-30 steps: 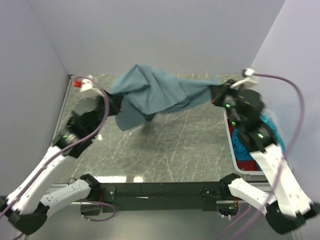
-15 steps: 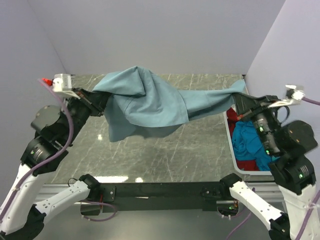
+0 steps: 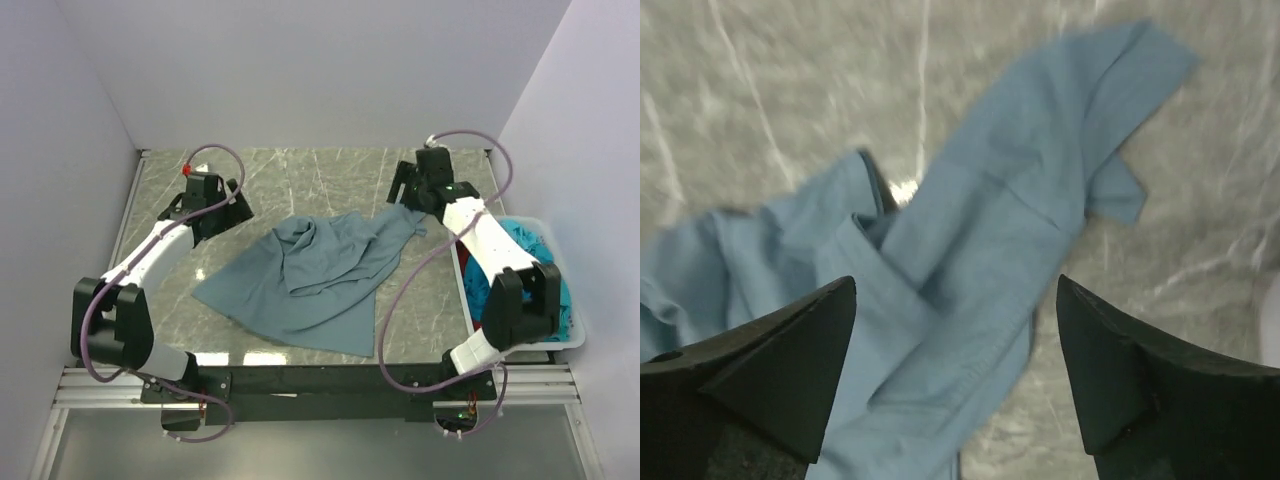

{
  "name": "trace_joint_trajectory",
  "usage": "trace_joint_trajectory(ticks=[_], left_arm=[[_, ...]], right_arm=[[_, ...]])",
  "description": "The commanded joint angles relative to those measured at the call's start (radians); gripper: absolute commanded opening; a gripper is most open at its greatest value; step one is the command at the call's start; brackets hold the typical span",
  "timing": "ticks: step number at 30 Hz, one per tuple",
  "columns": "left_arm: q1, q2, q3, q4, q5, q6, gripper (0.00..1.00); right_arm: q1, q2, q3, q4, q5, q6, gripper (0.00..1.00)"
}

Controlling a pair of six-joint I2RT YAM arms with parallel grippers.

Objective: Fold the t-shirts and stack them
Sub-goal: Flatten the tshirt out

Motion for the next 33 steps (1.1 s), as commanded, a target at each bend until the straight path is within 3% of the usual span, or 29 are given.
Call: trace_joint_trajectory(ticks=[1, 5, 8, 11, 15, 19, 23, 28, 30, 31, 33], left_arm=[[-0.014, -0.151, 0.006, 0.142, 0.139, -0.019, 1.0], [-0.024, -0.204, -0.082, 0.099, 0.177, -0.063, 0.99], [-0.046, -0.284, -0.227, 0.084, 0.125, -0.169, 1.0], [-0.047, -0.384, -0.352, 0.003, 0.006, -0.266, 0.99], [-0.04, -0.502, -0.462, -0.141, -0.235, -0.419, 0.99], [0.014, -0.502, -0.521, -0.208, -0.37, -0.507, 0.99], [0.101, -0.43, -0.55, -0.128, -0.329, -0.495, 0.99], [0.141, -0.36, -0.536, -0.149, -0.326, -0.49, 0.99], [0.141, -0.353, -0.542, -0.152, -0.329, -0.49, 0.92], [0.141, -0.353, -0.55, -0.142, -0.314, -0.485, 0.8], [0.141, -0.34, -0.564, -0.116, -0.292, -0.478, 0.71]], right_arm=[[-0.001, -0.076, 0.008, 0.036, -0.014, 0.004, 0.88], [0.002, -0.162, -0.079, 0.045, -0.02, 0.027, 0.9], [0.022, -0.274, -0.228, 0.084, -0.049, 0.059, 0.91], [0.1, -0.365, -0.386, 0.062, -0.035, 0.093, 0.91], [0.31, -0.42, -0.487, -0.022, 0.043, 0.171, 0.92], [0.438, -0.457, -0.602, -0.053, 0.002, 0.263, 0.92], [0.507, -0.469, -0.656, -0.051, -0.025, 0.292, 0.92], [0.516, -0.457, -0.647, -0.079, 0.003, 0.271, 0.92], [0.518, -0.454, -0.645, -0.077, 0.0, 0.266, 0.92], [0.519, -0.452, -0.647, -0.073, 0.001, 0.266, 0.92], [0.518, -0.445, -0.653, -0.067, -0.005, 0.269, 0.92]])
